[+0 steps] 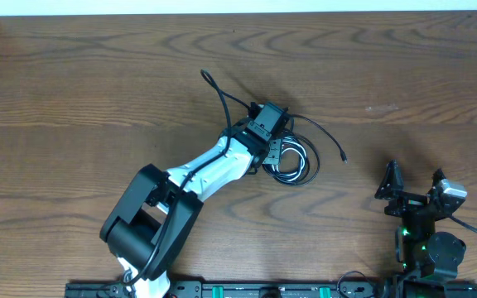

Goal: Untangle cables
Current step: 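Grasp the cable bundle with the left gripper and lift it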

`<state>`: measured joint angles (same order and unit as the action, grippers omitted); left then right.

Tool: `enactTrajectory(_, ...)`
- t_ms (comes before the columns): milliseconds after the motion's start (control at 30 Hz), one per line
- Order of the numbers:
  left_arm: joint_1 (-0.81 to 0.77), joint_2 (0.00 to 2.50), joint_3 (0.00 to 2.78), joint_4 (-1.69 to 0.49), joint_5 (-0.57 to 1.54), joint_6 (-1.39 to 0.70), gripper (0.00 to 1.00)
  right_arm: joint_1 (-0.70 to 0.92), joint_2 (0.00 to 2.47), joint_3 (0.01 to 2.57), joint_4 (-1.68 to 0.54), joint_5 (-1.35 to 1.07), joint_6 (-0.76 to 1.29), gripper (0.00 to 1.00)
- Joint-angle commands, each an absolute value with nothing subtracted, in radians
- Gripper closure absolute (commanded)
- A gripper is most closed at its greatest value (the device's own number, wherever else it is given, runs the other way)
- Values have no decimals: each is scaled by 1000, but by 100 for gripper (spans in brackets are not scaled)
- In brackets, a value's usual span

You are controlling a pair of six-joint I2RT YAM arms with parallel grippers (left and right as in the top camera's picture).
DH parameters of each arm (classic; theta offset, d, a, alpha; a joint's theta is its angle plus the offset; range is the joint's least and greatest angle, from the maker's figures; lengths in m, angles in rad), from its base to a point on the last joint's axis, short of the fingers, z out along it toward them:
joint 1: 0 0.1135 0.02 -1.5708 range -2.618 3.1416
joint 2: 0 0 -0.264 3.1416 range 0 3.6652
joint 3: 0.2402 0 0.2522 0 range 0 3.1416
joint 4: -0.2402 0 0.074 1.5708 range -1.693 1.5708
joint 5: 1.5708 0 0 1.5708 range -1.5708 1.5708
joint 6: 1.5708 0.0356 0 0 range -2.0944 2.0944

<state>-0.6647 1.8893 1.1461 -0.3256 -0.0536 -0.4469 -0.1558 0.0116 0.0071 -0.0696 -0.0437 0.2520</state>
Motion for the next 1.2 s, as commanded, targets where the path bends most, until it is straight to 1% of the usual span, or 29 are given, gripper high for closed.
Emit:
enactTrajectory(0, -664, 1914, 1163, -310, -101, -459, 38, -136, 6, 6, -74, -32, 242, 1)
enactTrajectory(133, -665, 1929, 1163, -309, -70, -478, 42, -136, 6, 6, -74, -32, 242, 1)
enactTrajectory(267, -665, 1947, 1161, -313, 16, -478, 42, -136, 6, 6, -74, -32, 242, 1)
enactTrajectory(433, -668, 1955, 1147, -313, 61, -514, 42, -136, 6, 6, -74, -32, 242, 1)
enactTrajectory(467, -669, 1955, 1144, -313, 61, -524, 44, -136, 6, 6, -74, -32, 242, 1)
enactTrajectory(500, -669, 1955, 1140, -313, 61, -535, 48, -136, 6, 6, -74, -32, 242, 1)
enactTrajectory(567, -669, 1955, 1136, -313, 60, -540, 66, -136, 6, 6, -74, -32, 242, 1)
enactTrajectory(633, -669, 1954, 1136, -311, 60, -540, 78, -136, 6, 6, -74, -32, 242, 1)
enactTrajectory(700, -666, 1954, 1137, -311, 46, -541, 91, -136, 6, 6, -74, -32, 242, 1)
enactTrajectory(767, -661, 1948, 1137, -313, 38, -541, 92, -136, 6, 6, -74, -32, 242, 1)
enactTrajectory(967, -651, 1853, 1139, -373, 37, -569, 92, -136, 6, 6, -74, -32, 242, 1)
enactTrajectory(1167, -650, 1720, 1139, -458, 38, -675, 92, -136, 6, 6, -74, -32, 242, 1)
